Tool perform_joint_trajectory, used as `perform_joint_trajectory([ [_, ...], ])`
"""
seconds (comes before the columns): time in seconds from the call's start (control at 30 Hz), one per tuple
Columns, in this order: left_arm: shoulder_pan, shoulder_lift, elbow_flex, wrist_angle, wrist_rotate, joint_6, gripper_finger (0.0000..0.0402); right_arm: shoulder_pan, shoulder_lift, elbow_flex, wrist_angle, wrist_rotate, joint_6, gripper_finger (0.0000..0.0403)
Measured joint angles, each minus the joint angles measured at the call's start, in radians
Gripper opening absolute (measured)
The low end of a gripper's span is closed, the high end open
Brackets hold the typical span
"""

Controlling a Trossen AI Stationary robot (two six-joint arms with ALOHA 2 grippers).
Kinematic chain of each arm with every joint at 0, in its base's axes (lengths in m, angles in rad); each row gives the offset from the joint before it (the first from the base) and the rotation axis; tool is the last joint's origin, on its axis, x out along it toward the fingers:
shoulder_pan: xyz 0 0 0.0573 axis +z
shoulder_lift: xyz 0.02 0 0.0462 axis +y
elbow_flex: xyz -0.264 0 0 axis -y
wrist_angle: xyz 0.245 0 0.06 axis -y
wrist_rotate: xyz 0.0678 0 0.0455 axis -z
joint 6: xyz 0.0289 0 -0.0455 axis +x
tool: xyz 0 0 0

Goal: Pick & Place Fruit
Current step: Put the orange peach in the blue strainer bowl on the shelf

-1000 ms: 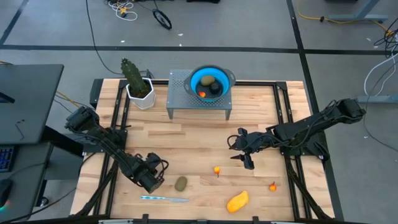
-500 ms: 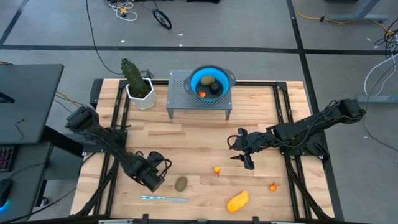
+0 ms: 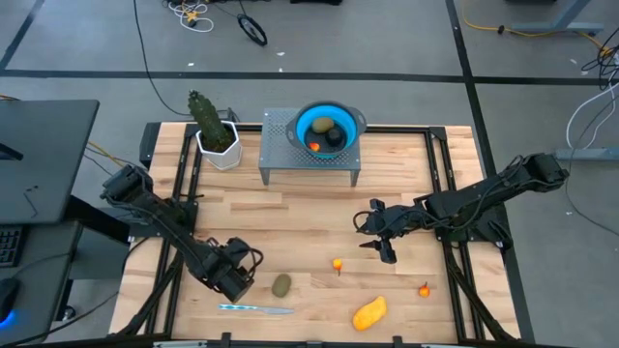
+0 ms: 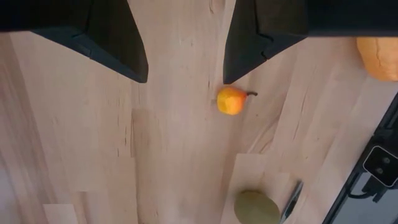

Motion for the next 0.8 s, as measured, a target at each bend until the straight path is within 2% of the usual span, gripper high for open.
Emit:
perform_joint_trajectory([
  [0.23,-0.013,0.022,-0.008,0.008,0.021,-0.032,0.0282,0.000,0.000,0.000,0.000,0.000,0.000,0.0220],
  [0.5,-0.022,0.023,-0.104,0.091,0.095,-0.068,0.0286,0.000,0.000,0.000,-0.015,0.000,0.000,0.0220],
  [0.67,-0.022,0.023,-0.129,0.114,0.089,-0.065,0.0286,0.000,0.000,0.000,-0.014,0.000,0.000,0.0220],
  [0.8,-0.019,0.022,-0.162,0.228,0.082,-0.047,0.0286,0.000,0.000,0.000,-0.014,0.000,0.000,0.0220],
])
